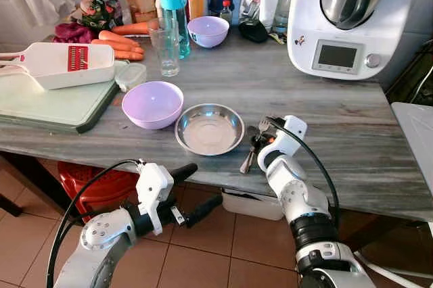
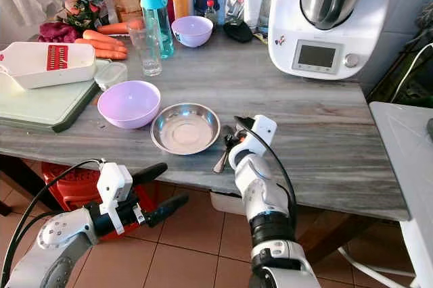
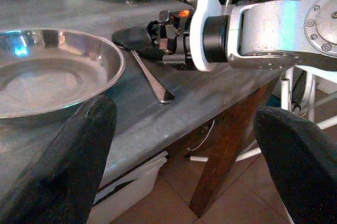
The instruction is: Setting the table
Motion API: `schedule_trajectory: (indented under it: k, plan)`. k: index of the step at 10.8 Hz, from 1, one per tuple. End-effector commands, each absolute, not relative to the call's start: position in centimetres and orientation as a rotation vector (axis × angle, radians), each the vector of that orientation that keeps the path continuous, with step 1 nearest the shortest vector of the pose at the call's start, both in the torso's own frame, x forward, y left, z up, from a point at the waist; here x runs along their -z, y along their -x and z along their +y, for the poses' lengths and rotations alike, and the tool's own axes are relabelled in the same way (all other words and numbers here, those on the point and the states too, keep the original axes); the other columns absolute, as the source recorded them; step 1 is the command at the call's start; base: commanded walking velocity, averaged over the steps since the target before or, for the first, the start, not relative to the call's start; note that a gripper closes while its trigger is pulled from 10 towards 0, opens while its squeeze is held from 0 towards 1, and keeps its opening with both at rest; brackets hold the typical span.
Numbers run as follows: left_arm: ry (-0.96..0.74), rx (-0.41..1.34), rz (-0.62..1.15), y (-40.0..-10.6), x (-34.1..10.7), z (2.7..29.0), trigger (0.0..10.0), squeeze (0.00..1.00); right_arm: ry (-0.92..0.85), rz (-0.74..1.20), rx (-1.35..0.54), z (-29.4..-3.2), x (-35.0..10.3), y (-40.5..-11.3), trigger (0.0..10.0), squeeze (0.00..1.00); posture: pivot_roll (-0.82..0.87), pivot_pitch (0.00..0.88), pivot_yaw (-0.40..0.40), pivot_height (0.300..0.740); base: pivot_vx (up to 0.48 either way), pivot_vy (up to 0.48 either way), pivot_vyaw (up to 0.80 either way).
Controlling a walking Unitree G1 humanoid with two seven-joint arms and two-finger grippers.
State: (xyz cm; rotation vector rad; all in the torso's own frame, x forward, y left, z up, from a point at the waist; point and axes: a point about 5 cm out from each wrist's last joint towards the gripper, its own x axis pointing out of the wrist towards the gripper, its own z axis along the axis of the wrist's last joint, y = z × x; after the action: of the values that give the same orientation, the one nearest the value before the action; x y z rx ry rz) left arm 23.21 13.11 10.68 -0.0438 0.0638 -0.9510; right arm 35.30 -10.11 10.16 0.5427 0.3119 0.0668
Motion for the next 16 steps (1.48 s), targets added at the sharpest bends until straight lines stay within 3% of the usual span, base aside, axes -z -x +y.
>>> schedule_trajectory:
  k: [1,3,4,6,9,16]
  plan:
    - [0.035,0.964,0.065,-23.3,-10.6,13.1,10.0,0.00,-0.527,0.407,-0.050,-10.5,-8.3,-34.8,10.0,0.00,0.10,0.080,-0.004,0.740,0.000,0.000,0.00]
    - [0.030,0.969,0.067,-23.3,-10.6,13.1,10.0,0.00,-0.451,0.483,-0.056,-10.9,-7.8,-35.0,10.0,0.00,0.10,0.082,-0.005,0.740,0.000,0.000,0.00]
    - [0.020,0.954,0.051,-23.5,-10.8,13.2,10.0,0.00,-0.411,0.496,-0.047,-11.4,-8.0,-35.3,4.1,0.00,0.10,0.086,-0.007,0.740,0.000,0.000,0.00]
    - [0.020,0.931,0.014,-24.5,-11.8,13.1,10.0,0.00,-0.350,0.529,-0.044,-12.2,-8.0,-35.6,0.0,0.00,0.09,0.087,-0.010,0.740,0.000,0.000,0.00]
    - [0.018,0.941,0.005,-24.6,-12.0,12.5,10.0,0.00,-0.323,0.563,-0.053,-12.8,-7.3,-35.3,0.7,0.00,0.09,0.087,-0.011,0.740,0.000,0.000,0.00]
    - [0.002,0.983,-0.017,-25.3,-12.3,11.4,10.0,0.00,-0.302,0.583,-0.065,-14.0,-6.4,-34.4,0.0,0.00,0.08,0.087,0.000,0.740,0.000,0.000,0.00]
